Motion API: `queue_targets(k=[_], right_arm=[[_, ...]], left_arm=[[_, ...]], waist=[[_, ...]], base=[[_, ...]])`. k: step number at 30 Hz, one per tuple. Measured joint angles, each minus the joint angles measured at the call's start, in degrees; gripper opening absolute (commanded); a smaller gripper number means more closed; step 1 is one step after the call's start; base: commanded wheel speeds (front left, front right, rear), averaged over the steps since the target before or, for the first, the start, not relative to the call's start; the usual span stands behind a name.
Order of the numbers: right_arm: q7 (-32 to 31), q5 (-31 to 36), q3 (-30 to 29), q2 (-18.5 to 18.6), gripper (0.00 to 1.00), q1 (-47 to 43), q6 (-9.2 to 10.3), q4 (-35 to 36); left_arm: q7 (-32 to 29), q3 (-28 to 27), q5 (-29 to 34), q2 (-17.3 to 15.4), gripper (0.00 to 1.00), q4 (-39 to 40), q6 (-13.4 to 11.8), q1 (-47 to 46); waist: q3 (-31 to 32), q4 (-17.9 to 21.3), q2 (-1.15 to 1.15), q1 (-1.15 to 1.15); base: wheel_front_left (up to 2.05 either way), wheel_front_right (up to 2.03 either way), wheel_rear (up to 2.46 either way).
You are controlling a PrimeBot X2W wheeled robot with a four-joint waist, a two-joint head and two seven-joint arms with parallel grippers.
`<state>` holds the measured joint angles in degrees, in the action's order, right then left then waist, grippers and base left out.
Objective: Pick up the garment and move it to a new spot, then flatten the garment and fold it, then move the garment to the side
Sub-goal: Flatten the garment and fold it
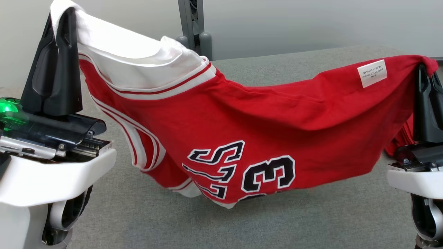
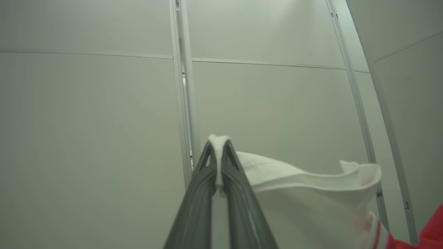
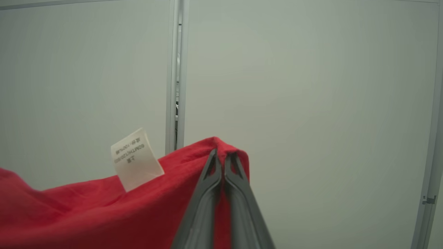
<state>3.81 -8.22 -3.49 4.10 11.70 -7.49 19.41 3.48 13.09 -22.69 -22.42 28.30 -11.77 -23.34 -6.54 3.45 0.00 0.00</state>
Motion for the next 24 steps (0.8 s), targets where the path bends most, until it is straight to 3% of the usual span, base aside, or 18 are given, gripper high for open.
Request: queue_targets(k=[12, 24], right_arm=[[0.2, -2.7, 0.9, -0.7, 0.00, -0.6, 0.00, -10.6], [5.7, -7.6, 2.2, -1.3, 0.00, -0.5, 0.00, -38.1]], left_arm=[[-0.3, 3.6, 0.7, 0.7, 0.00, -8.4, 0.0, 3.9], [4.0, 6.5, -5.0, 5.2, 0.00, -26.8, 1.9, 12.4]], waist=[[-4.2, 0.2, 0.00, 0.00], [-8.5, 0.1, 0.00, 0.00]], base=[[0.00, 0.00, 0.00], [0.00, 0.00, 0.00]])
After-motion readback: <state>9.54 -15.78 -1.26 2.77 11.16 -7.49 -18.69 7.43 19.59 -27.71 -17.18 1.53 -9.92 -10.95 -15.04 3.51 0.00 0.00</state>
